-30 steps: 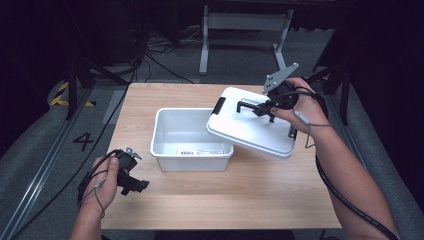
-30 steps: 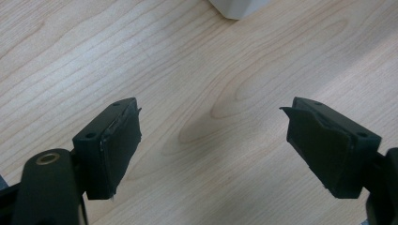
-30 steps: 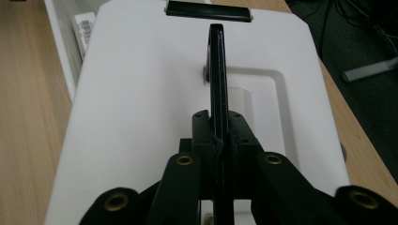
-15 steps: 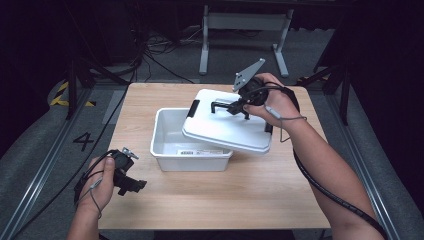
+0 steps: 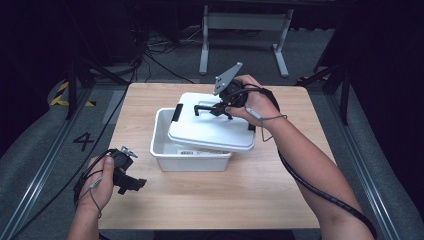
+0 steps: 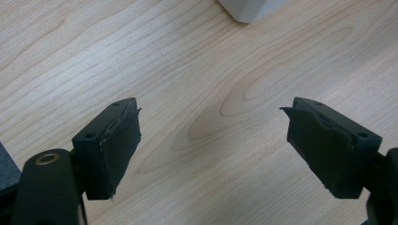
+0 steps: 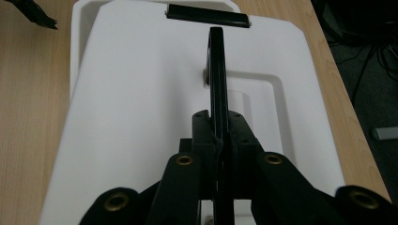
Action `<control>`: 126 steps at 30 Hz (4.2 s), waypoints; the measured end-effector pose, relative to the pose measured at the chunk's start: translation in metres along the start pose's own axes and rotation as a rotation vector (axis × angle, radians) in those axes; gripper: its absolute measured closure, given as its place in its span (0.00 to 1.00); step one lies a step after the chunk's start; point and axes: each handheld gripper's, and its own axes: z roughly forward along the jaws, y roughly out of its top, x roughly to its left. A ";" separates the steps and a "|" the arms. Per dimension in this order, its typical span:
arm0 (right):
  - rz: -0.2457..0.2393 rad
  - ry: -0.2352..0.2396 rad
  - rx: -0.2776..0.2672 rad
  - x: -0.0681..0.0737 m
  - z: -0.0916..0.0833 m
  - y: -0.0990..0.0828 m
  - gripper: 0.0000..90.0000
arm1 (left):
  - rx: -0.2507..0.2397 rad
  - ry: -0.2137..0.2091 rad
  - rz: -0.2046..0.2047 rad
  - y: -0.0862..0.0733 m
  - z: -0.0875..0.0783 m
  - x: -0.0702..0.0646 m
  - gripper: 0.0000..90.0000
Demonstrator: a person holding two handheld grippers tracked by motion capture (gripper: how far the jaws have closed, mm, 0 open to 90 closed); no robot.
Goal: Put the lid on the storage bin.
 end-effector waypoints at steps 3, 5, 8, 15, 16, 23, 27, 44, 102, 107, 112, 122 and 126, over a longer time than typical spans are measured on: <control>-0.015 0.027 -0.009 0.001 0.010 0.007 0.94 | 0.002 0.006 0.003 -0.003 -0.001 0.001 0.20; -0.031 0.045 -0.018 0.002 0.017 0.011 0.94 | -0.001 0.010 -0.003 -0.005 -0.002 0.002 0.20; -0.044 0.065 -0.027 0.004 0.024 0.016 0.94 | -0.001 0.010 -0.009 -0.008 -0.003 0.002 0.20; -0.057 0.094 -0.036 0.007 0.038 0.021 0.94 | 0.003 0.011 -0.022 -0.012 -0.005 0.003 0.20; -0.060 0.096 -0.040 0.007 0.040 0.021 0.94 | 0.003 0.011 -0.020 -0.012 -0.005 0.003 0.20; -0.063 0.111 -0.079 0.006 0.038 0.021 0.94 | 0.007 0.007 -0.012 -0.010 -0.004 0.002 0.20; -0.064 0.124 -0.097 0.006 0.034 0.021 0.94 | 0.008 0.004 0.002 -0.007 -0.002 0.001 0.20; -0.067 0.152 -0.080 0.006 0.054 0.020 0.94 | 0.018 -0.006 0.002 -0.005 0.000 0.001 0.20; 0.289 -0.092 -0.151 0.017 -0.065 -0.073 0.51 | -0.013 -0.001 -0.006 0.000 -0.005 0.006 0.20; 0.306 -0.140 -0.131 0.025 -0.075 -0.098 0.48 | -0.017 0.002 -0.009 -0.001 -0.007 0.007 0.20; 0.352 -0.174 -0.125 0.032 -0.082 -0.127 0.47 | -0.015 0.002 -0.011 -0.001 -0.006 0.009 0.20; 0.415 -0.228 -0.076 0.045 -0.080 -0.176 0.46 | -0.048 0.003 -0.014 -0.002 -0.011 0.008 0.21; 0.455 -0.227 -0.084 0.048 -0.079 -0.193 0.45 | -0.060 0.001 -0.029 -0.002 -0.012 0.008 0.22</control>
